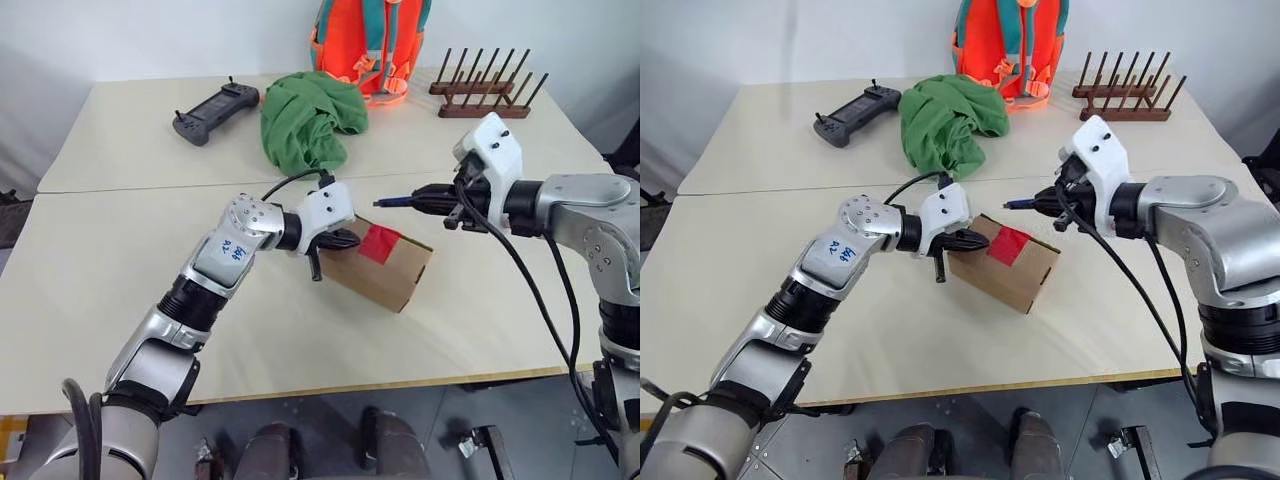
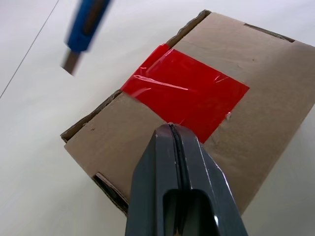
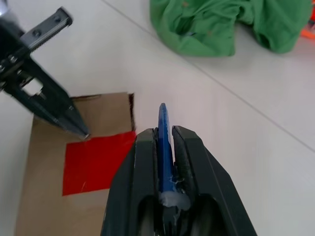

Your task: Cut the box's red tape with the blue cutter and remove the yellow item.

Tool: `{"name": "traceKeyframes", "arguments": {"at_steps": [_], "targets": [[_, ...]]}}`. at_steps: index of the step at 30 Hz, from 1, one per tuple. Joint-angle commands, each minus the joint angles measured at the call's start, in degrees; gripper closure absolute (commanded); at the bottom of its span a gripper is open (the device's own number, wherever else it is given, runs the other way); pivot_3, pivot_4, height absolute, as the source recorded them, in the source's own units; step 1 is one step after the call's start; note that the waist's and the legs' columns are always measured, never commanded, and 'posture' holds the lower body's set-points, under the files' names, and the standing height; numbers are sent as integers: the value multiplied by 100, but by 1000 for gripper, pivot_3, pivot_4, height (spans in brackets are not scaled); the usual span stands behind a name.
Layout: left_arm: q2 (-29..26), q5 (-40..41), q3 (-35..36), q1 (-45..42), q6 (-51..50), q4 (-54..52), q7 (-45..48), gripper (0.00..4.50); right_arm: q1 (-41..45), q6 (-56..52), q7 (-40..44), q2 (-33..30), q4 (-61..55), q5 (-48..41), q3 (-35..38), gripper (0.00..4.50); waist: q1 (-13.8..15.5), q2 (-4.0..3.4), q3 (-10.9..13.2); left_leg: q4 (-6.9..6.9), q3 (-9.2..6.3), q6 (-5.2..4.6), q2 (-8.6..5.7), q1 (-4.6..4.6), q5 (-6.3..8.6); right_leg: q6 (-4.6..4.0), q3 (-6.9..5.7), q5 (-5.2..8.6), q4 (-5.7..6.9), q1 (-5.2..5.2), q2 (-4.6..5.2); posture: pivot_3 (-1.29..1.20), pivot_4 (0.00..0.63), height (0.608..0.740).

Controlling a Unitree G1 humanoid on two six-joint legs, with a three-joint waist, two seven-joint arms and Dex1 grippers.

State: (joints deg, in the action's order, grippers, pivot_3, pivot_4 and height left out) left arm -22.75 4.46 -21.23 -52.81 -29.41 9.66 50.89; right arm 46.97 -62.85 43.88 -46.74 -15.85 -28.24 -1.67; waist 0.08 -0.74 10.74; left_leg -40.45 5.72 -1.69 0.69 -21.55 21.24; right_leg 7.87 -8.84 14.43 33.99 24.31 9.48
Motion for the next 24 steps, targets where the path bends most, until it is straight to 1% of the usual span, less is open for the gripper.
{"name": "traceKeyframes", "arguments": {"at_steps": [1, 11, 16, 24], "targets": [[-4, -111, 40, -26, -69, 88, 10, 4500, -9, 165, 45, -39, -110, 10, 34, 4333, 0, 0, 0, -4, 0, 0, 0, 0, 0, 0, 1, 0, 1, -1, 0, 0, 150, 740], [-1, -124, 42, -42, -58, 113, 44, 4500, -38, 275, 65, -26, 13, 44, -33, 4333, 0, 0, 0, -13, 0, 0, 0, -1, 0, -1, 4, 0, 4, -2, 0, 0, 150, 740], [22, -124, 32, -56, -24, 141, 63, 4500, 66, 201, 59, 135, 50, -133, 109, 4333, 0, 0, 0, -15, 1, 0, 1, -1, 0, -1, 4, -1, 5, -2, 0, 0, 150, 740], [52, -130, 31, -49, -12, 130, 68, 4500, -145, 281, 90, 63, 66, 1, -85, 4333, 5, 0, 0, -19, 0, 0, 1, -1, 0, -1, 4, -1, 7, -3, 0, 0, 150, 740]]}}
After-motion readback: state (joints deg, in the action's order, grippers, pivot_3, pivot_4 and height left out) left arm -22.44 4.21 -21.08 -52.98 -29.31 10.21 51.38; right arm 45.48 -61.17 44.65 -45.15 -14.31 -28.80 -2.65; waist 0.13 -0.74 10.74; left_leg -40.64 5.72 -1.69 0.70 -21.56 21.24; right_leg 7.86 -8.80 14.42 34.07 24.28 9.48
